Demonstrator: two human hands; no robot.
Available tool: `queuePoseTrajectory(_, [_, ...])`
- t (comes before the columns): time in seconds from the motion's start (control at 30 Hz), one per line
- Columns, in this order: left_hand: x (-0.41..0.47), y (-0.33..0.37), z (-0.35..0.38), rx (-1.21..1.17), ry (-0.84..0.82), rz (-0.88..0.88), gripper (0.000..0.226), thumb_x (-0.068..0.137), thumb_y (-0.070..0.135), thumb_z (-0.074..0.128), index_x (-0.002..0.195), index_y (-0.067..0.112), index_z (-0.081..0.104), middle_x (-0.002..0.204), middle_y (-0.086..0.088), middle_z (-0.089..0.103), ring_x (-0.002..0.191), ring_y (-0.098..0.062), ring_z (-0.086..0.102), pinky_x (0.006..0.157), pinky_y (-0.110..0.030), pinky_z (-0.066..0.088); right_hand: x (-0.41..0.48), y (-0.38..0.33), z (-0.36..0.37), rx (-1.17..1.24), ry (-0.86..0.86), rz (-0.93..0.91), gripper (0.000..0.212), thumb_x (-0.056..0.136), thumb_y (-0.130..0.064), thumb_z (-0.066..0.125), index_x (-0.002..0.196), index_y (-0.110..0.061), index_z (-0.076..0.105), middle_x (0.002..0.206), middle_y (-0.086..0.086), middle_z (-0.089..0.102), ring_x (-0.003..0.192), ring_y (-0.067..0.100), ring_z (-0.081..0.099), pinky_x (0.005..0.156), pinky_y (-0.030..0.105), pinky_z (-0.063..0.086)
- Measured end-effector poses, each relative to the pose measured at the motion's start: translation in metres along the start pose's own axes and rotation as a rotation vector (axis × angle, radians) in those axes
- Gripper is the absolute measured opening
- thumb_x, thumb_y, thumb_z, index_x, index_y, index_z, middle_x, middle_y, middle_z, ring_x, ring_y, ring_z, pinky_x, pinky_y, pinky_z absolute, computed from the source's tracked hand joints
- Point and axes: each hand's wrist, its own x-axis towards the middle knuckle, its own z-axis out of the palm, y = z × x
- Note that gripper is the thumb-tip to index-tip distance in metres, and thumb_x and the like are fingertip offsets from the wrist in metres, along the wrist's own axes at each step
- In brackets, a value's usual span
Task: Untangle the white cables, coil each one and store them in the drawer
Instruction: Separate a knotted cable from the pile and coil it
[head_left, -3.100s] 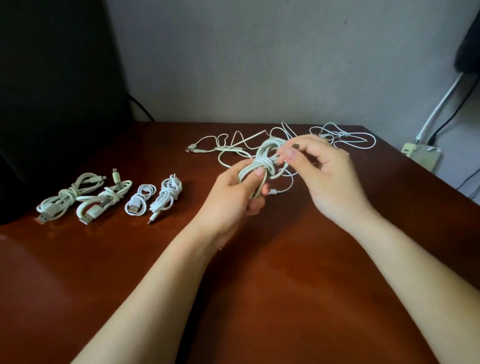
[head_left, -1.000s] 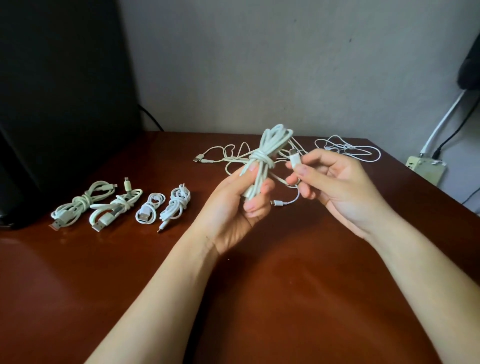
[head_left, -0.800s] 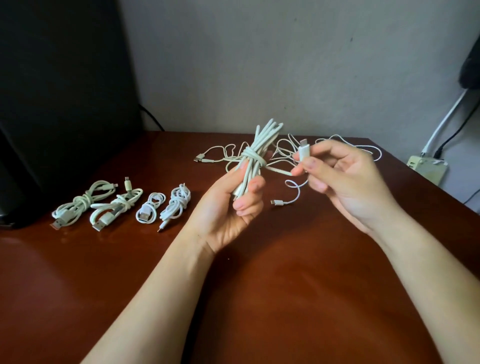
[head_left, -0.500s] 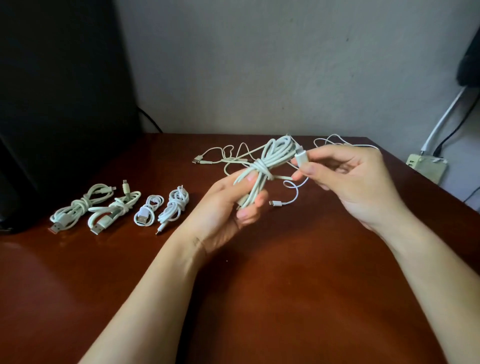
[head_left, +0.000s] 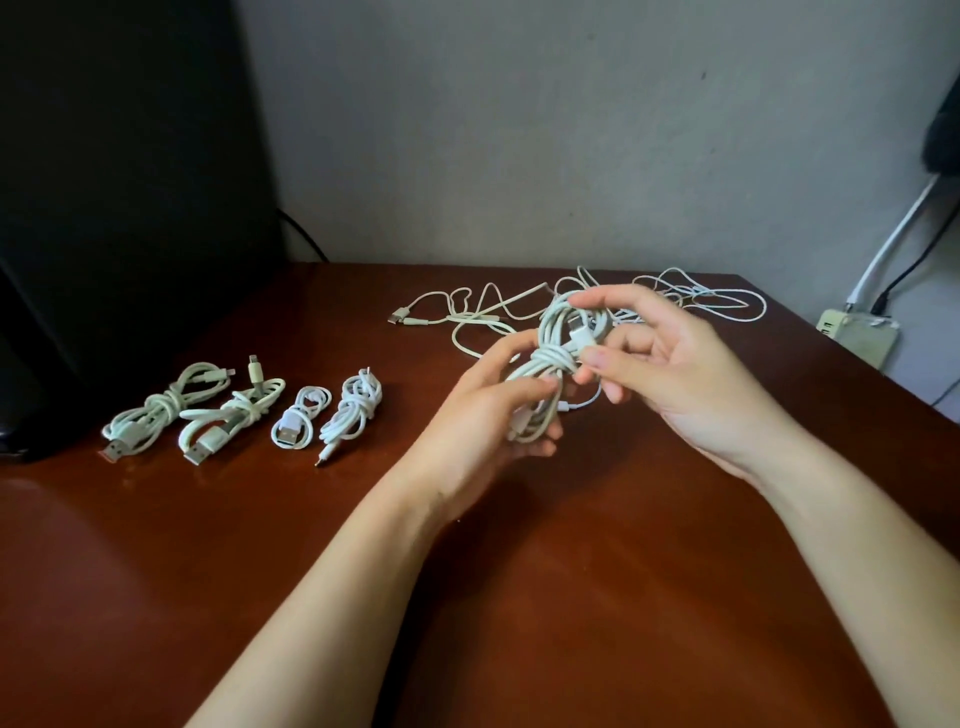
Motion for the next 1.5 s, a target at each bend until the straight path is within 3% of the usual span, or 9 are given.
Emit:
queuePoseTrajectory(0.17, [-0.003, 0.008, -0.003, -0.129, -0.056, -0.149, 0.034, 0.079, 0.029, 0.058, 0.112, 0.022, 0.058, 0.077, 0.0, 0.061, 0.064, -0.013, 0.057, 0.051, -0.023, 0.047, -0.001, -0.001, 0.005, -0.077, -0.026, -0.033, 0.028, 0.087, 0.002, 0.061, 0.104, -0.02, 0.059, 0.058, -0.005, 0.059, 0.06, 0.007, 0.058, 0.064, 0.016, 0.047])
queuePoseTrajectory(0.3, [-0.002, 0.005, -0.003, -0.141, -0.041, -0.111, 0.023, 0.08, 0.024, 0.063, 0.102, 0.021, 0.058, 0.076, -0.001, 0.06, 0.067, -0.011, 0.056, 0.048, -0.02, 0.043, -0.002, 0.0, 0.01, -0.07, -0.042, -0.016, 0.027, 0.088, 0.001, 0.058, 0.103, -0.02, 0.051, 0.051, -0.006, 0.057, 0.064, 0.028, 0.058, 0.066, 0.02, 0.048])
queuePoseTrajectory(0.6, [0.002, -0.005, -0.005, 0.02, -0.011, 0.065, 0.023, 0.089, 0.016, 0.065, 0.109, 0.02, 0.053, 0.075, 0.0, 0.063, 0.068, -0.015, 0.052, 0.049, -0.021, 0.036, -0.002, 0.0, 0.011, 0.091, 0.043, 0.149, 0.038, 0.087, 0.004, 0.058, 0.107, -0.021, 0.039, 0.06, 0.018, 0.054, 0.047, 0.013, 0.048, 0.047, 0.02, 0.039])
queuePoseTrajectory(0.87, [0.007, -0.011, -0.004, 0.208, 0.09, 0.233, 0.037, 0.084, 0.027, 0.062, 0.118, 0.019, 0.05, 0.08, -0.011, 0.06, 0.061, -0.025, 0.048, 0.047, -0.025, 0.036, -0.002, -0.003, 0.016, 0.326, 0.143, 0.288, 0.039, 0.084, 0.001, 0.062, 0.113, -0.019, 0.045, 0.064, 0.007, 0.068, 0.049, 0.01, 0.059, 0.05, 0.019, 0.049])
queuePoseTrajectory(0.97, [0.006, -0.011, -0.005, 0.322, 0.15, 0.298, 0.033, 0.092, 0.021, 0.062, 0.121, 0.033, 0.053, 0.082, 0.007, 0.063, 0.055, -0.007, 0.051, 0.051, -0.019, 0.039, -0.002, -0.002, 0.019, 0.375, 0.176, 0.335, 0.037, 0.086, -0.001, 0.062, 0.116, -0.017, 0.047, 0.073, 0.009, 0.073, 0.059, 0.015, 0.068, 0.055, 0.02, 0.054])
queuePoseTrajectory(1.03, [0.006, -0.011, -0.006, 0.381, 0.172, 0.322, 0.038, 0.094, 0.018, 0.06, 0.124, 0.038, 0.052, 0.088, 0.013, 0.065, 0.064, 0.001, 0.056, 0.061, -0.014, 0.042, -0.002, -0.001, 0.022, 0.41, 0.192, 0.367, 0.036, 0.086, -0.002, 0.062, 0.118, -0.013, 0.05, 0.078, 0.01, 0.074, 0.065, 0.018, 0.071, 0.057, 0.02, 0.055])
queuePoseTrajectory(1.13, [0.005, -0.011, -0.007, 0.421, 0.202, 0.337, 0.04, 0.092, 0.023, 0.061, 0.126, 0.043, 0.052, 0.102, 0.01, 0.068, 0.08, -0.003, 0.059, 0.076, -0.026, 0.045, -0.002, -0.002, 0.026, 0.465, 0.198, 0.401, 0.028, 0.087, -0.005, 0.061, 0.115, -0.008, 0.057, 0.08, 0.007, 0.074, 0.069, 0.017, 0.072, 0.059, 0.019, 0.055])
queuePoseTrajectory(1.23, [0.004, -0.01, -0.007, 0.484, 0.231, 0.371, 0.042, 0.092, 0.023, 0.061, 0.128, 0.042, 0.051, 0.111, 0.008, 0.069, 0.082, -0.003, 0.063, 0.075, -0.028, 0.047, -0.003, -0.002, 0.029, 0.501, 0.214, 0.417, 0.017, 0.088, -0.006, 0.06, 0.104, -0.005, 0.063, 0.078, 0.006, 0.074, 0.069, 0.014, 0.072, 0.059, 0.018, 0.055])
queuePoseTrajectory(1.5, [0.003, -0.01, -0.008, 0.44, 0.224, 0.361, 0.039, 0.093, 0.016, 0.061, 0.126, 0.035, 0.054, 0.097, 0.011, 0.067, 0.076, -0.003, 0.06, 0.073, -0.025, 0.047, -0.005, -0.002, 0.035, 0.568, 0.244, 0.454, 0.009, 0.087, -0.006, 0.058, 0.09, -0.003, 0.066, 0.074, 0.004, 0.074, 0.07, 0.011, 0.071, 0.058, 0.015, 0.054])
